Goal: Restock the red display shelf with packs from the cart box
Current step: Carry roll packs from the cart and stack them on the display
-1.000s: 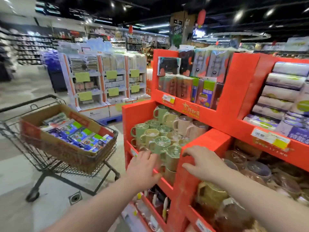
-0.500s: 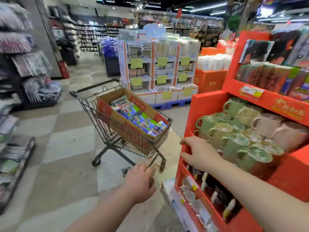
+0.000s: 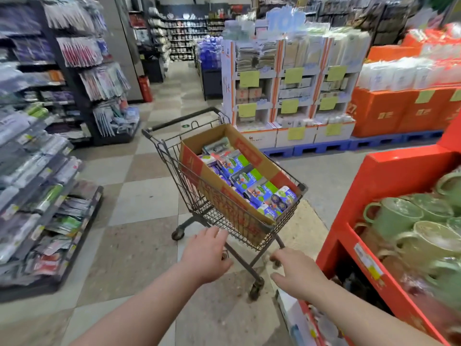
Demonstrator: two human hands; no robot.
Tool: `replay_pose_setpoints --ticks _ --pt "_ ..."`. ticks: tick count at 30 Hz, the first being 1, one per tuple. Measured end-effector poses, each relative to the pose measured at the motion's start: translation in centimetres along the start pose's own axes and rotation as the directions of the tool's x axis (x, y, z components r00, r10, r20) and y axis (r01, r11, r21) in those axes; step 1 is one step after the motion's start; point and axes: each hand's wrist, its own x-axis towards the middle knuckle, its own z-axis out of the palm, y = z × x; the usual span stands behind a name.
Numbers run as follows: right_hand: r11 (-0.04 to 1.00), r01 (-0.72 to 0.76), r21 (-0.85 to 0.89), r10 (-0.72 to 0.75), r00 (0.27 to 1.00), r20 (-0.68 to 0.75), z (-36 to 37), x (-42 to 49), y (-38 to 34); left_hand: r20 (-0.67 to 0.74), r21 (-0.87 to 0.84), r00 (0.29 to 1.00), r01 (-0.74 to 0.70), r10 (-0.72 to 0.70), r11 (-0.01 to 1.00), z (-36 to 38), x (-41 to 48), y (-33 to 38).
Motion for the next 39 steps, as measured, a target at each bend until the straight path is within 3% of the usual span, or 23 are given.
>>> replay_pose_setpoints --ticks 8,17,31,39 --pt "1.000 0.029 -0.005 -0.028 0.995 0.093 -0.4 8.8 3.5 -0.082 0.002 0.996 0.028 -0.028 1.000 -3.5 10.7 -0.9" --pt "1.000 -0.003 0.025 0.001 0.997 0.080 -2.7 17.3 4.7 0.020 0.023 0.999 0.037 -0.037 0.999 -2.3 18.2 -4.3" --pt "0.945 -0.289 0.153 0.300 0.952 -0.054 -7.0 33.7 2.1 0.180 0.063 0.960 -0.231 0.216 0.971 0.0 31.8 -15.8" --pt "0.849 -0.481 0.220 0.486 0.873 0.035 -5.5 36.3 4.0 0.224 0.033 0.916 -0.348 0.333 0.937 1.5 38.4 -17.9"
